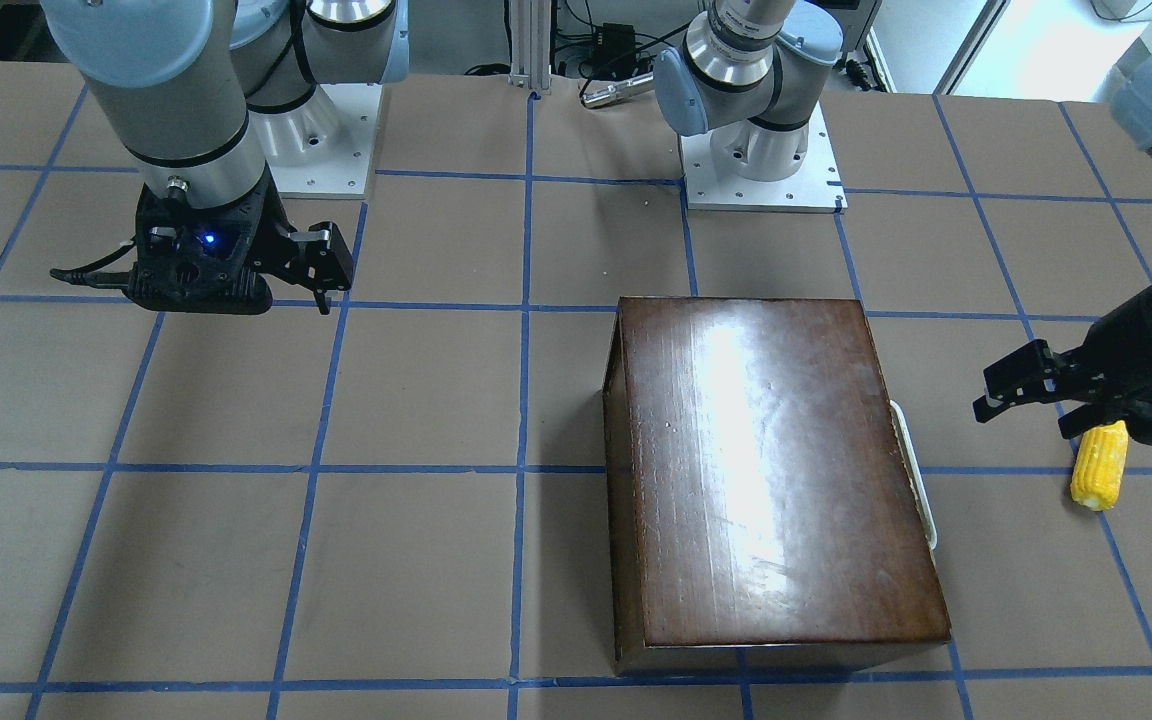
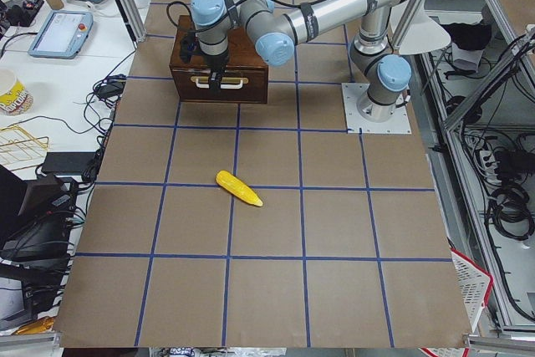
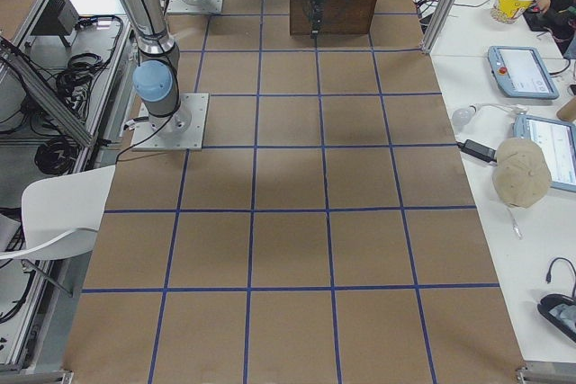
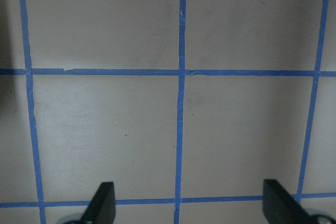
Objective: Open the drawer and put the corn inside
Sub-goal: 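Move the left gripper down beside the cabinet to the white drawer handle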
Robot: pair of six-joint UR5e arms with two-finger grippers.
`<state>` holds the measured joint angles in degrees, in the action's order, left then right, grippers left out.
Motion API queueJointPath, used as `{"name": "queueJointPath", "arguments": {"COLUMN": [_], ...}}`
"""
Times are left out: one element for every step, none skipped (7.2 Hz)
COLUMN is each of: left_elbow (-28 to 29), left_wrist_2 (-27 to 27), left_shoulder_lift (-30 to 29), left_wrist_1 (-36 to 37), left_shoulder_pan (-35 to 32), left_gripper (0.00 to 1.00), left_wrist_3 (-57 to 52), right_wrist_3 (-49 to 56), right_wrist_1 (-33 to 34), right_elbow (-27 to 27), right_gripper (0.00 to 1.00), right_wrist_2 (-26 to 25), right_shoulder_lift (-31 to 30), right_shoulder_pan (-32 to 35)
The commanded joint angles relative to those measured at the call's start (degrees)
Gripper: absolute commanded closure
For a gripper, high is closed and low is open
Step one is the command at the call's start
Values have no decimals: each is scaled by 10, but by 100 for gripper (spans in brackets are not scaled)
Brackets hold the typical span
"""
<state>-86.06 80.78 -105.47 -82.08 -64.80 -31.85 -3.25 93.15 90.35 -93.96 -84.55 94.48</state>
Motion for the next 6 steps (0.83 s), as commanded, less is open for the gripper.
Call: {"name": "queueJointPath", "arguments": {"left_elbow": [-2,-2,-3,-2,-3,-2], "left_wrist_2": [-33,-43,-45,-47,-47,-51], "left_shoulder_lift": [-28,-37,-46,-54,-61,-63], "left_wrist_1": [3,3,3,3,3,3], "left_shoulder_pan": [0,0,0,0,0,0], "left_gripper": [0,0,0,0,0,0], "left_wrist_3": [-21,-23,-39,-39,-41,-38], "right_wrist_3": [0,0,0,0,0,0], "right_wrist_1": [0,0,0,0,-1,0], "right_elbow": [0,0,0,0,0,0], "right_gripper": [0,0,0,0,0,0], "right_wrist_2": [0,0,0,0,0,0], "right_shoulder_lift": [0,0,0,0,0,0], "right_shoulder_pan": [0,0,0,0,0,0]}}
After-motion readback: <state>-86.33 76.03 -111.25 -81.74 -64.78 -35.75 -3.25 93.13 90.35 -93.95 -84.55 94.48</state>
